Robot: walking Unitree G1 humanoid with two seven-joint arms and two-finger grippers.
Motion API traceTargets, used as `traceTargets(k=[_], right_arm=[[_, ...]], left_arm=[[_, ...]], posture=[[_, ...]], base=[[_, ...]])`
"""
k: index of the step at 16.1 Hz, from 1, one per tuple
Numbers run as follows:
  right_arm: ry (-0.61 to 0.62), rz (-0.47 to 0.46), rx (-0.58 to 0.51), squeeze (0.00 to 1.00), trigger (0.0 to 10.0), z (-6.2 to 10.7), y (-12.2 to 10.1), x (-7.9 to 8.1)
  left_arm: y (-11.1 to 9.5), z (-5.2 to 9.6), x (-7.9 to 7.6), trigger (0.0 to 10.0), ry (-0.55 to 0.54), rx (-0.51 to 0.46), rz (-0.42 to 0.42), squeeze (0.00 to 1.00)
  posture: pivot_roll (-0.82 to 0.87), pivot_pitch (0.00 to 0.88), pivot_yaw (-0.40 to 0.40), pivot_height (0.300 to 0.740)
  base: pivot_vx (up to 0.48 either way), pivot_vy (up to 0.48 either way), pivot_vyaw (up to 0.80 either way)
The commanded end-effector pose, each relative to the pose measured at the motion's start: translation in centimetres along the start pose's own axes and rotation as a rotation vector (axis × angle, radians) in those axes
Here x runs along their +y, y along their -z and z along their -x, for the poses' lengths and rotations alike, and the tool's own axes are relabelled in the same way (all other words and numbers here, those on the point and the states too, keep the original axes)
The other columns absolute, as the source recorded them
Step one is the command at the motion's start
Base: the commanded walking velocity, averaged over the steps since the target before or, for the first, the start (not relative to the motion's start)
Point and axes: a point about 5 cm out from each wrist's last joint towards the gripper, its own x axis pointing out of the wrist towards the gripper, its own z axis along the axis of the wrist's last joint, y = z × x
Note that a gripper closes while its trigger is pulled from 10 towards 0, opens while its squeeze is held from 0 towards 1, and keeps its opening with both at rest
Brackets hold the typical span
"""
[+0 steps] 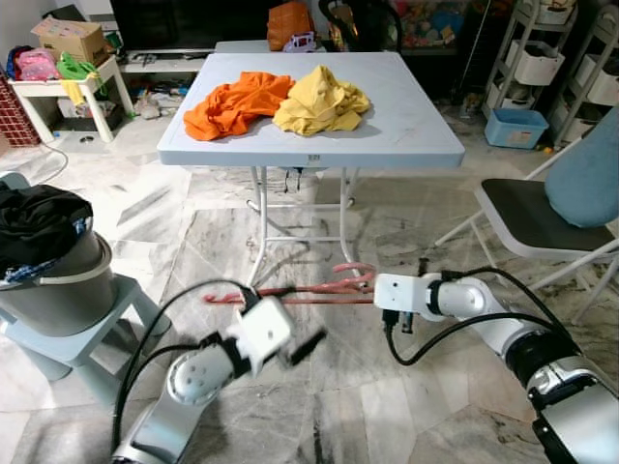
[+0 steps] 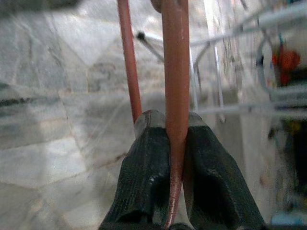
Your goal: Hang hanger
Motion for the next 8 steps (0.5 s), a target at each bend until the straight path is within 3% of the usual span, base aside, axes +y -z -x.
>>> traceTargets(k=[1,2,4,6,7,8], right_arm=[[0.038,-0.043,0.018,0.0,0.0,0.2,0.3,-0.6],[0.048,-0.077,0.028,0.0,0.0,0.1,0.6,-0.4],[0.104,-0.279,0.049,0.0,0.0,0.1,1.7,0.1],[0.212,-0.595,0.021,0.0,0.0,-0.2,2.1,0.3],[0.272,-0.817,-0.006,0.0,0.0,-0.4,2.2,0.5],[0.304,-0.903,-0.028,0.0,0.0,-0.4,2.2,0.6]], left_arm=[[-0.5,0.1,0.6,10.0,-0.069,-0.03,0.017,1.0],[-0.6,0.2,0.6,10.0,-0.13,-0.042,0.044,1.0],[-0.3,0.9,0.5,10.0,-0.328,-0.05,0.116,1.0],[0.8,2.1,0.8,10.0,-0.55,-0.012,0.206,1.0],[1.9,3.1,1.5,10.0,-0.67,0.039,0.23,1.0],[2.7,3.8,2.0,10.0,-0.741,0.073,0.257,0.0]], posture=[[0.0,0.0,-0.022,0.74],[0.0,0.0,-0.022,0.74],[0.0,0.0,-0.022,0.74],[0.01,0.0,-0.022,0.74],[0.01,0.0,-0.022,0.74],[0.0,0.0,-0.021,0.74]], base=[[0.0,0.0,0.0],[0.0,0.0,0.0],[0.0,0.0,0.0],[0.0,0.0,0.0],[0.0,0.0,0.0],[0.0,0.0,0.0]])
